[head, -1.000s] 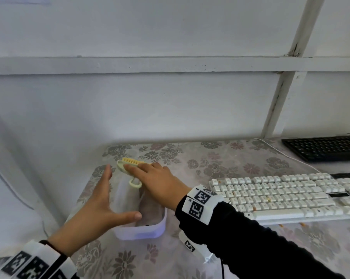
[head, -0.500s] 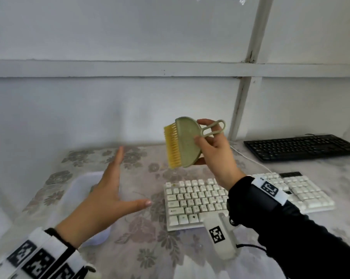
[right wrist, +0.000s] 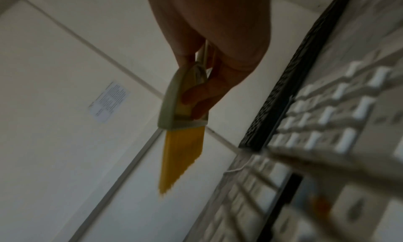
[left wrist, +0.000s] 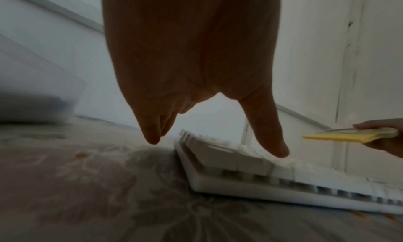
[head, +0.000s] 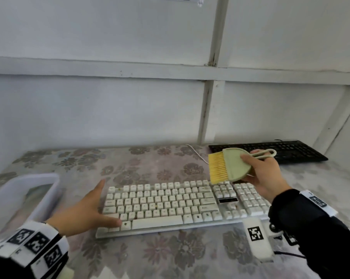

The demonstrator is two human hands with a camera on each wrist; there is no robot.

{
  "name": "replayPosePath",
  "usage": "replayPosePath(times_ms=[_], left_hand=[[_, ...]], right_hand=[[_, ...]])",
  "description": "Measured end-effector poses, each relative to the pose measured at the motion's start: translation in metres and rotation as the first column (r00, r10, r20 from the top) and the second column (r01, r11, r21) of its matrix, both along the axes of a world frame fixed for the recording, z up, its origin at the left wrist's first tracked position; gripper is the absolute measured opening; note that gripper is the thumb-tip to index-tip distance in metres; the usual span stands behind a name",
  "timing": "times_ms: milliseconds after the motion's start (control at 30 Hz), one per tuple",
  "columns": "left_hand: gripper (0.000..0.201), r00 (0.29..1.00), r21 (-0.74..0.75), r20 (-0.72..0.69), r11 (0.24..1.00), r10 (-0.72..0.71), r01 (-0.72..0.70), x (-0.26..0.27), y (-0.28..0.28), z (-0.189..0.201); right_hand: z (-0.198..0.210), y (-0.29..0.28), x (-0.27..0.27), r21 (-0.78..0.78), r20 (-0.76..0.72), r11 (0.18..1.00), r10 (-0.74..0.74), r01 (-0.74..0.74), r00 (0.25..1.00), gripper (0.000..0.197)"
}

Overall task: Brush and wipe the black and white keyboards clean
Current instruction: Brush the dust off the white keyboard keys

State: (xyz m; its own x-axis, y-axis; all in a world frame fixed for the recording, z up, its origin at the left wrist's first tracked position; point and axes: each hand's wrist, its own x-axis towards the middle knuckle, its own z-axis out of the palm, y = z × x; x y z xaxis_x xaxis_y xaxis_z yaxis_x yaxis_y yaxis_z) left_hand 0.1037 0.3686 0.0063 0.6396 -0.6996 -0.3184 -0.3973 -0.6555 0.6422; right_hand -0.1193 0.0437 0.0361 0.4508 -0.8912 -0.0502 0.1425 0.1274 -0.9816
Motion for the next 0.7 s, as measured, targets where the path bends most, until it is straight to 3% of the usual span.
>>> replayPosePath(times_ms=[33,133,233,400,700], left_hand=[[0.139,0.999,0.021,-0.029,1.0,0.014,-0.014,-0.003,-0.003,-0.001],[0.164,0.996,0.04,-0.081,0.999,0.023,-0.02,-0.005,-0.007,-0.007],[0.173,0.995,0.057,-0.073,0.997,0.063,-0.059,-0.002,-0.007,-0.015],[0.175,0.998,0.101,-0.046,0.994,0.052,-0.047,-0.004,-0.013,-0.017],[0.171,0.993,0.303,0.112,0.95,0.037,-0.069,0.008,-0.018,-0.024]], right_hand=[[-0.002,-0.011,-0.006,0.024,-0.009,0.999,-0.027,0.027,1.0,0.019],[-0.011,-0.037,-0.02,0.066,-0.055,0.994,-0.08,0.083,0.995,0.019],[-0.021,-0.055,-0.032,0.087,-0.121,0.991,-0.089,0.1,0.989,0.018],[-0.037,-0.079,-0.049,0.16,-0.171,0.978,-0.105,0.133,0.98,0.014],[-0.054,-0.084,-0.057,0.318,-0.178,0.947,0.013,0.044,0.984,0.005]])
